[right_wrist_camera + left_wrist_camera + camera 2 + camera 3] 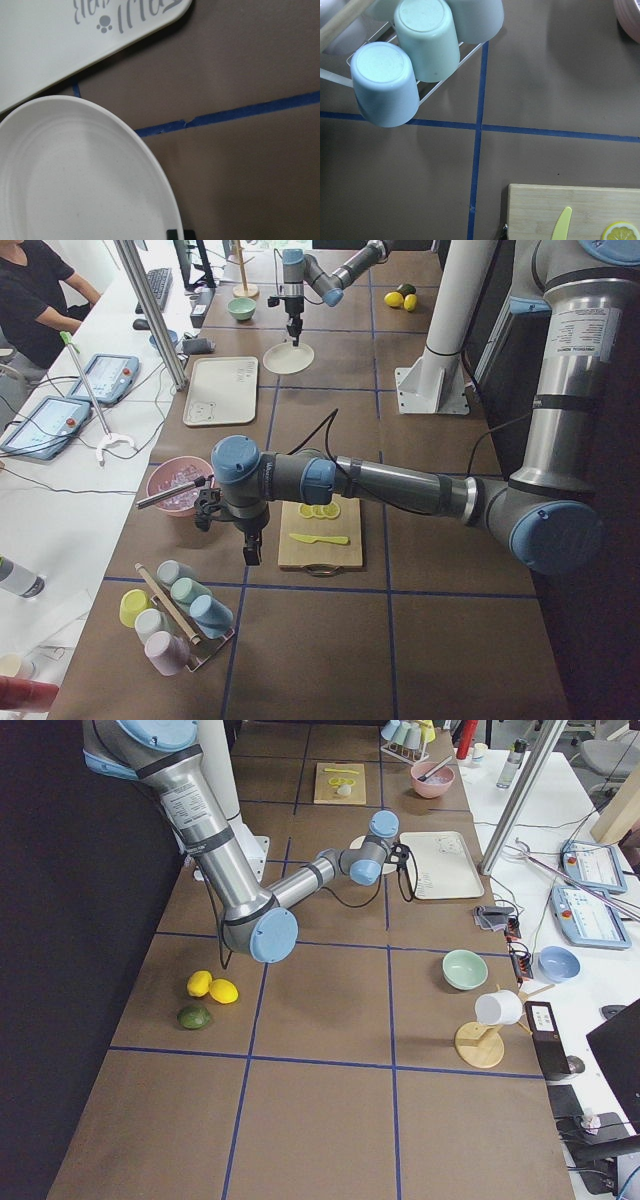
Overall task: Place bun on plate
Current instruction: 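Slide the white plate with the right gripper toward the table center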
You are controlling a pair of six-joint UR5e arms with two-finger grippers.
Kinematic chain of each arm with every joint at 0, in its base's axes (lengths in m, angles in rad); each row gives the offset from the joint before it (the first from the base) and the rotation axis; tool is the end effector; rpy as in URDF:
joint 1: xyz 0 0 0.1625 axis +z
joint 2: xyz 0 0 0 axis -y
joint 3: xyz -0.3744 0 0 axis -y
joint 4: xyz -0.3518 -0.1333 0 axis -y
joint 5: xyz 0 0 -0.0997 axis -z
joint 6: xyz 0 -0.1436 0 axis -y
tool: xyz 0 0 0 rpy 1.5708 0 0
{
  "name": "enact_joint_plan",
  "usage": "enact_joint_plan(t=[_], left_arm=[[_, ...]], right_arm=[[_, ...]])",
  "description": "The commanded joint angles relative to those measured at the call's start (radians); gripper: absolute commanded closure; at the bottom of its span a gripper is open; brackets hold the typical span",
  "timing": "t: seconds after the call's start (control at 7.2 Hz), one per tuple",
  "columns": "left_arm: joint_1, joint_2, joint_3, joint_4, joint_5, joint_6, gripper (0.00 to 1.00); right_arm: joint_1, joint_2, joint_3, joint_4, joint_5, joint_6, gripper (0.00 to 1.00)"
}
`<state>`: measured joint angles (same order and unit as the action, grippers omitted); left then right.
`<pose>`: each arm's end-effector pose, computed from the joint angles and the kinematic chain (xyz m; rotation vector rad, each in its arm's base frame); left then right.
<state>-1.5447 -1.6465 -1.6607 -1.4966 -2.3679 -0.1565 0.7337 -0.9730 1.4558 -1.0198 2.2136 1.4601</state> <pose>-0.0179 -0.4844 0.5687 0.0135 0.8013 -0.0869 -0.4675 -0.4851 0.2818 -0.1237 -1.1450 0.2208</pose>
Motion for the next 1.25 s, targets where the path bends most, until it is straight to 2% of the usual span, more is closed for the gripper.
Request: enact_joint_plan(t=[0.0,0.42,0.56,0.69,1.11], left_arm=[[0.000,0.010,-0.017,-0.005,-0.001,0.000,0.00],[0.006,0.010,-0.022,-0.005,-0.001,0.000,0.00],[0.006,0.010,-0.022,-0.004,-0.001,0.000,0.00],[0.008,0.010,-0.022,-0.002,-0.001,0.000,0.00],[0.011,0.010,-0.024,-0.001,-0.002,-0.002,0.00]], right_arm=[[-0.068,0.023,-0.012,-0.013,-0.083,0.028,1.00],[-0.102,0.033,-0.037,-0.016,-0.084,0.031,0.96],[-0.106,0.033,-0.037,-0.016,-0.083,0.032,0.94],[-0.106,0.033,-0.037,-0.016,-0.083,0.033,0.87],[-0.105,0.027,-0.035,-0.016,-0.080,0.031,0.86]])
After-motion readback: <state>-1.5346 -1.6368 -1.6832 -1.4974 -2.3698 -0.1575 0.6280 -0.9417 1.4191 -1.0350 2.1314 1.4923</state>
